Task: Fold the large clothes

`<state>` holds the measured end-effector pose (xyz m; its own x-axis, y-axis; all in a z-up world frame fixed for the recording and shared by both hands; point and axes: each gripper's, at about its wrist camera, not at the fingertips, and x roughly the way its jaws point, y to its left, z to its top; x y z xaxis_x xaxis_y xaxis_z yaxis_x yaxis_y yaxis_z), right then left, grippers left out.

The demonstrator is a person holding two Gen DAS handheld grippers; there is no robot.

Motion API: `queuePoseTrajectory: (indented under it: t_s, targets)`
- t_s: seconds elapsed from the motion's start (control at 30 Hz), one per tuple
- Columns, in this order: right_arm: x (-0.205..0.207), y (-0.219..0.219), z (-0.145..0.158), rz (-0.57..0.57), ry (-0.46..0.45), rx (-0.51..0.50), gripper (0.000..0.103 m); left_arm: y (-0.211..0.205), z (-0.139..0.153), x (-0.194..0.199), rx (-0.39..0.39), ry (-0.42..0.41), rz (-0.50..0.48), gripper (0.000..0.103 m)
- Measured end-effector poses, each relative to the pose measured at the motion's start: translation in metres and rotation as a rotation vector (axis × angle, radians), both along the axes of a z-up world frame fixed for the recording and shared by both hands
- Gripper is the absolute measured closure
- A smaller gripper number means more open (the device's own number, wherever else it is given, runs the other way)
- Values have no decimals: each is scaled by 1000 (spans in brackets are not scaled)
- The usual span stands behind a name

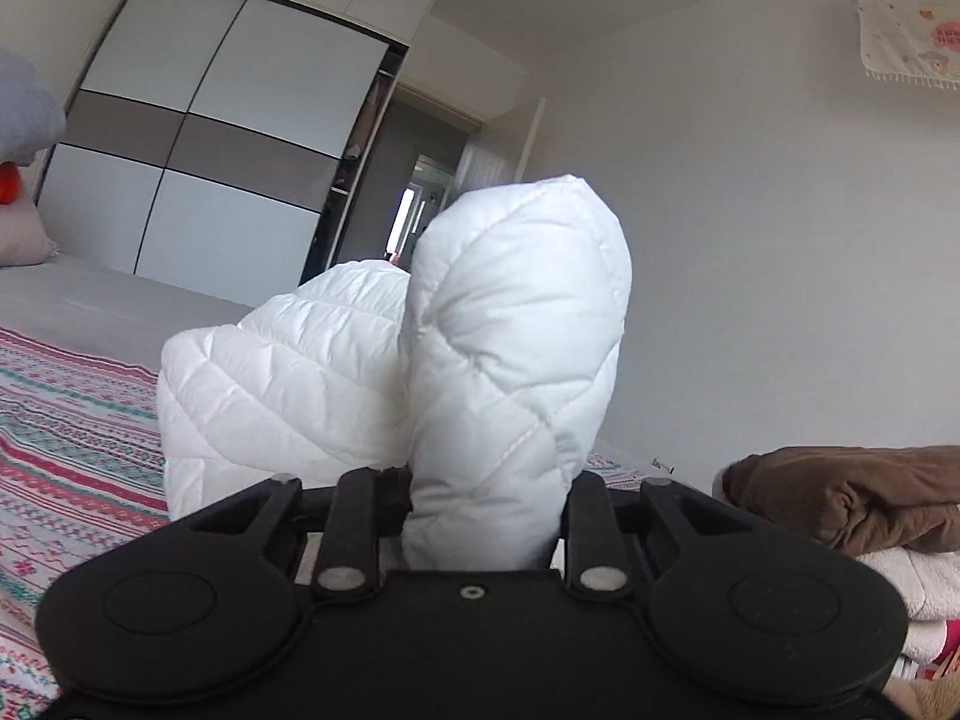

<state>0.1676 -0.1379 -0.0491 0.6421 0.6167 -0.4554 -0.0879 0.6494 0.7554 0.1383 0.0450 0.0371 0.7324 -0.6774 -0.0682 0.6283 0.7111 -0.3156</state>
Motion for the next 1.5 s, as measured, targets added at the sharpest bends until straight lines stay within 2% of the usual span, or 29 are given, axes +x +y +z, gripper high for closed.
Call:
queuePoseTrajectory:
  t_s: [0.1, 0.2, 0.23, 0.33, 0.47, 0.6, 0.63, 0.67, 0.8, 0.9, 0.97, 1.07, 1.1, 1.17, 1.2, 1.3, 1.4, 1.5]
  targets:
    - [-5, -14, 10, -4, 26, 15, 93, -4, 1, 6, 5, -12, -13, 77]
    - [-15, -30, 28, 12, 50, -14, 86, -1, 1, 10, 12, -15, -14, 77]
    - [-22, -38, 34, 5, 54, -10, 82, -1, 0, 11, 16, -17, -13, 77]
    - [-48, -69, 57, -65, 23, -27, 60, -8, -2, 4, 50, -31, -22, 77]
    - [-88, -123, 82, -208, -54, -59, 60, -25, -9, -9, 169, -95, -76, 76]
    - [-111, -168, 87, -353, -52, -36, 60, -52, -19, -21, 336, -151, -170, 73]
    - [-115, -176, 88, -381, -46, -42, 54, -60, -23, -24, 378, -164, -196, 71]
    - [-119, -180, 87, -411, -36, -53, 51, -67, -26, -26, 414, -174, -218, 71]
    - [-123, -185, 87, -495, -34, -111, 52, -89, -35, -29, 526, -178, -296, 69]
    - [-133, -186, 95, -549, -89, -151, 49, -99, -41, -32, 586, -184, -324, 69]
    - [-136, -183, 102, -516, -140, -143, 47, -103, -43, -33, 615, -192, -330, 69]
    - [-125, -164, 106, -393, -182, -160, 48, -104, -45, -41, 643, -208, -335, 68]
    - [-119, -155, 104, -364, -173, -185, 49, -103, -44, -41, 646, -212, -336, 67]
    - [-103, -142, 92, -329, -106, -255, 63, -101, -42, -43, 654, -222, -343, 64]
    - [-91, -139, 78, -321, -51, -305, 67, -99, -39, -44, 663, -230, -351, 64]
    - [-78, -139, 52, -300, 11, -324, 67, -90, -27, -48, 664, -215, -420, 63]
    - [-78, -143, 47, -284, 15, -314, 67, -73, -15, -52, 668, -226, -473, 63]
    - [-84, -148, 45, -266, 7, -286, 68, -53, 2, -51, 639, -213, -529, 63]
